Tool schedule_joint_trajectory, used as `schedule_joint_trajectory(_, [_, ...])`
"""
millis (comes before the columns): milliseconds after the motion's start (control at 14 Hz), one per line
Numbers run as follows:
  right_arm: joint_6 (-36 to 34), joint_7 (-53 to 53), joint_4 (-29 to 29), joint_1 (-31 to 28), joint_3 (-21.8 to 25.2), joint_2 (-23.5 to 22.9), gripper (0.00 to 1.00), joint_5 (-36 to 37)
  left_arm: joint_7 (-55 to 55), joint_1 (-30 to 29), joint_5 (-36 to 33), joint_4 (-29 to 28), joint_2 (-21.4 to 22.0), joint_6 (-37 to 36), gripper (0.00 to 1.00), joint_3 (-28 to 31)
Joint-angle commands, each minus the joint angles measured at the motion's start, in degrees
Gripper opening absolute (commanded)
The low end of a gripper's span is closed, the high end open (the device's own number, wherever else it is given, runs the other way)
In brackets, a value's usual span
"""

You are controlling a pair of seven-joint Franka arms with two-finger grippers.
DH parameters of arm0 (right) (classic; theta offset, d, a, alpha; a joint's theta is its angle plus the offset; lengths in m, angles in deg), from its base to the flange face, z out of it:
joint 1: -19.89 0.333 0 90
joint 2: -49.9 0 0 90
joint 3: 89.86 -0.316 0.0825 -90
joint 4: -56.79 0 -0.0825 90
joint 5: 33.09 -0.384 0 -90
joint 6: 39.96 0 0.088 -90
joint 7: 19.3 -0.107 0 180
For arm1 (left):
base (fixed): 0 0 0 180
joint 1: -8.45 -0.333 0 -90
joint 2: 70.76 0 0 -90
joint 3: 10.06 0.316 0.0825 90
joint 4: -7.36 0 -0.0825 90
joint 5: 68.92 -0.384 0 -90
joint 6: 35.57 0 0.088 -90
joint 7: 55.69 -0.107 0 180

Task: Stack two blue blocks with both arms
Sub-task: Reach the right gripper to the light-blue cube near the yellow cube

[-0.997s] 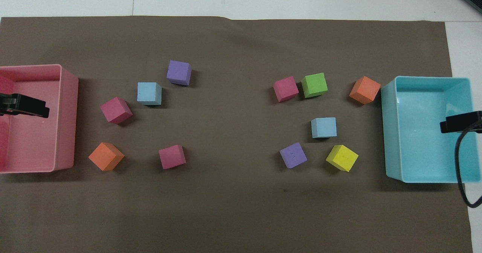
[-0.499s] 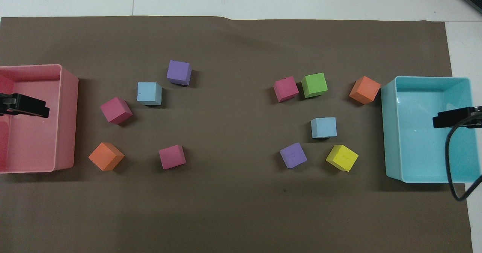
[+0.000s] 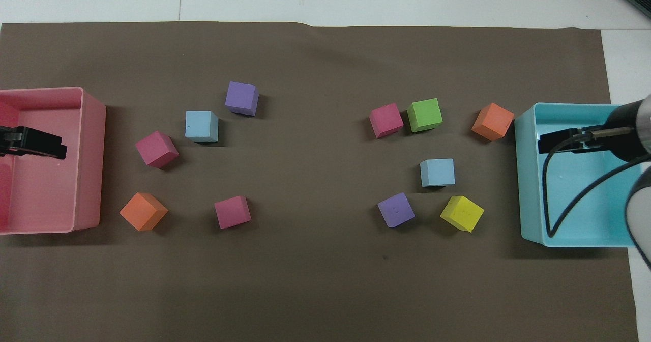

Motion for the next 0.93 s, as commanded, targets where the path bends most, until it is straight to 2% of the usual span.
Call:
schedule_joint_trajectory(0, [5.19,-2.54,-1.01,2.16,-0.25,-4.19,1.0,0.23,-0.12,0.2,0.08,-0.94,0.97,0.84,1.0,0.24])
schedule_joint_trajectory(285, [11.52,-7.55,-1.54,5.07,-0.25,-9.91,1.0,-0.56,-0.12,0.2,0.08,-0.94,0.97,0.93,1.0,0.24])
schedule_joint_trajectory(499, [18.2,-8.26,-6.62,5.42,-0.34,-10.36,1.0,-0.74,-0.12,0.2,0.08,-0.94,0.97,0.84,1.0,0.24])
schedule_joint_trajectory(855, [24.45,-8.35,-13.75,7.0,-0.34,-11.59,1.0,-2.5,-0.12,0.2,0.08,-0.94,0.97,0.84,1.0,0.24])
